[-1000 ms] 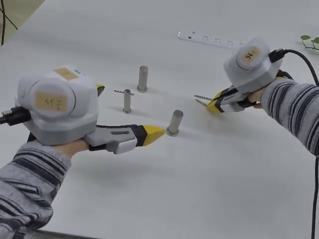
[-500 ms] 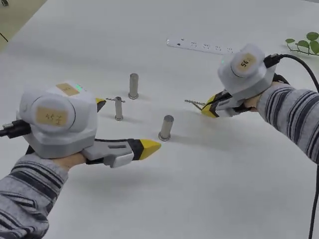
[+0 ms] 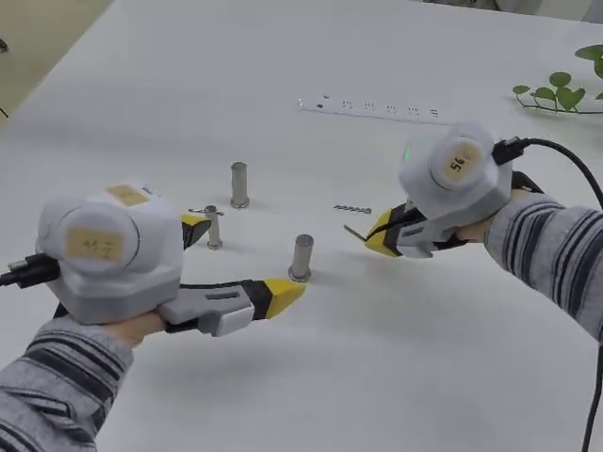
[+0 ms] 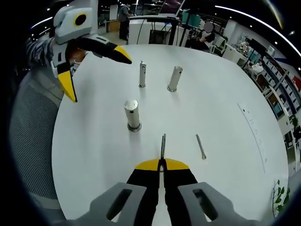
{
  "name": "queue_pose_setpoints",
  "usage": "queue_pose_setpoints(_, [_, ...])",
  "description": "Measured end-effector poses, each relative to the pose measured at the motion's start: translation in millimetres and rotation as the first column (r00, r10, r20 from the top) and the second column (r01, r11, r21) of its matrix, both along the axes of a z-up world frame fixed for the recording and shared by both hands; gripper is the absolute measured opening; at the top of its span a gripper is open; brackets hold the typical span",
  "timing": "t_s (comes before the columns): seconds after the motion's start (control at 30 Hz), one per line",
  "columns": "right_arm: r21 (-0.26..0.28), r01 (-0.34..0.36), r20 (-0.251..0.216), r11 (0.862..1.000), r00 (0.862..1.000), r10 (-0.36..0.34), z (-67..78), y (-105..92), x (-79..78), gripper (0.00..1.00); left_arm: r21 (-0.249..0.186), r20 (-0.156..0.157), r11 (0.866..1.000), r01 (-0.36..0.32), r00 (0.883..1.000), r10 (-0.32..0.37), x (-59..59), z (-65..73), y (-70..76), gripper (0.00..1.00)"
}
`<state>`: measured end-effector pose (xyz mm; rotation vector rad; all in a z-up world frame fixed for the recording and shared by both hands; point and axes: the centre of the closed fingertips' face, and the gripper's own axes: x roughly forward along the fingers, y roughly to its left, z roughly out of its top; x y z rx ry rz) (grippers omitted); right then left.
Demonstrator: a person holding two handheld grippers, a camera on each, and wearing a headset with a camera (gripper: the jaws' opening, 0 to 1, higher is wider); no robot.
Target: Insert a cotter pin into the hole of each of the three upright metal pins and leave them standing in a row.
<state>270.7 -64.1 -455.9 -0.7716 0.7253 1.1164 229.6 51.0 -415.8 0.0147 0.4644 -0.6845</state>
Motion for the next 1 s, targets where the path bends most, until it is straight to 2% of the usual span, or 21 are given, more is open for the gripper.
queue_pose_setpoints(0.17, [0.010,-0.024,0.039,1.000,0.999,0.024,6.5,2.0,-10.0,0.00,-0.025,-0.015,1.000,0.010,1.000,-0.011,-5.3,2.6,-7.2,0.65])
queue_pose_setpoints(0.27, [0.023,-0.046,0.066,0.999,0.997,0.045,10.9,4.5,-14.9,0.00,-0.048,-0.042,0.999,0.017,0.999,-0.019,-9.8,1.9,-11.7,0.59])
queue_pose_setpoints(0.4, [0.042,-0.085,0.099,0.995,0.992,0.081,16.7,9.1,-23.0,0.00,-0.063,-0.063,0.998,0.028,0.997,-0.032,-15.4,2.5,-16.7,0.52])
queue_pose_setpoints(0.5, [0.043,-0.126,0.132,0.991,0.984,0.119,18.2,11.0,-28.7,0.00,-0.082,-0.081,0.996,0.040,0.996,-0.046,-18.8,3.7,-21.6,0.47])
queue_pose_setpoints(0.8, [0.058,-0.213,0.176,0.975,0.964,0.200,20.7,18.0,-47.9,0.00,-0.140,-0.137,0.986,0.087,0.985,-0.106,-31.4,2.8,-42.9,0.32])
queue_pose_setpoints(1.0, [0.037,-0.282,0.211,0.959,0.940,0.269,21.6,25.1,-60.7,0.00,-0.166,-0.183,0.983,0.077,0.977,-0.107,-37.2,-3.1,-51.1,0.25])
